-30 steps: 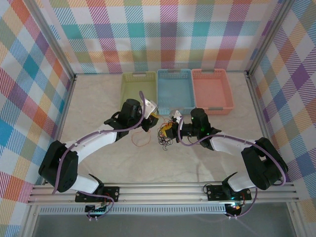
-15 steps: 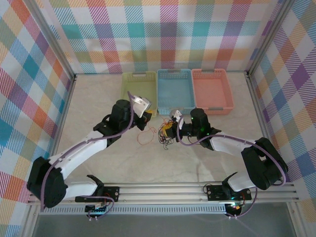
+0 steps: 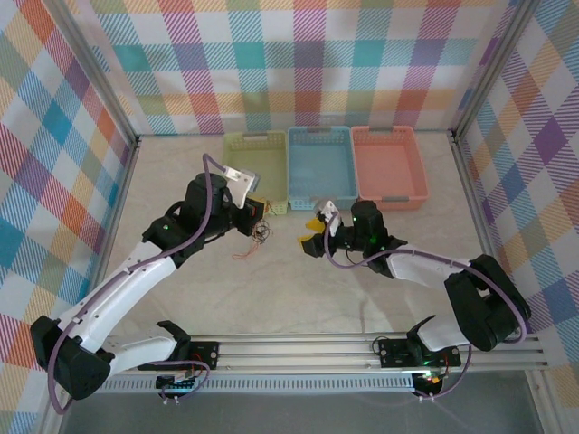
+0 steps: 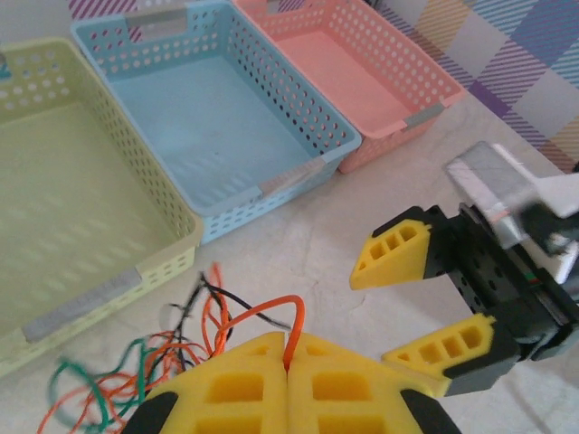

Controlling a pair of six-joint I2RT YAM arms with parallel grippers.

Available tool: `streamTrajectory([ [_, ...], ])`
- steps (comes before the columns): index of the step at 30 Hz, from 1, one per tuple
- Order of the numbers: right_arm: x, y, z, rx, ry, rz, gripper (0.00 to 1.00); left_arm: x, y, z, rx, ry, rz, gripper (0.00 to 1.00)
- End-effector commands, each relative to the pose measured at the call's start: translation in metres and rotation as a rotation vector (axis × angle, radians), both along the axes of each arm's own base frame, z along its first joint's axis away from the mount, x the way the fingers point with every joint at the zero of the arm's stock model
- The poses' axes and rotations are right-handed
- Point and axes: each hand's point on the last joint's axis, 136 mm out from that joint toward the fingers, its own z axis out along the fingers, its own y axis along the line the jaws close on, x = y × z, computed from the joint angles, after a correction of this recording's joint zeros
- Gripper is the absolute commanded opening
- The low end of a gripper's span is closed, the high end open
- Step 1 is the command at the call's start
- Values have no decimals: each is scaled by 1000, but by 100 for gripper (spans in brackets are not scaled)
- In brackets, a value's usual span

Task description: Untangle the cables

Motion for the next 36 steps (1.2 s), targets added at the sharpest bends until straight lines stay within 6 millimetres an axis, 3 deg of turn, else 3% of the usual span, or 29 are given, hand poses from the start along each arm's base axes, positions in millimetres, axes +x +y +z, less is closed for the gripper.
streamTrajectory([
  [1, -20, 11, 34, 113, -146, 102, 63, -8, 5, -11, 24, 101, 15, 0],
  [6, -27, 14, 40, 140, -210, 107, 65, -15, -9, -22, 11, 206, -33, 0],
  [15, -15, 10, 42, 135, -248, 8, 64, -44, -26, -32, -4, 356, -123, 0],
  [23, -23, 21, 39, 131, -243, 78, 64, -59, -41, -46, 29, 443, -187, 0],
  [36, -28, 36, 34, 113, -317, 100, 61, -74, -62, -40, -22, 489, -292, 0],
])
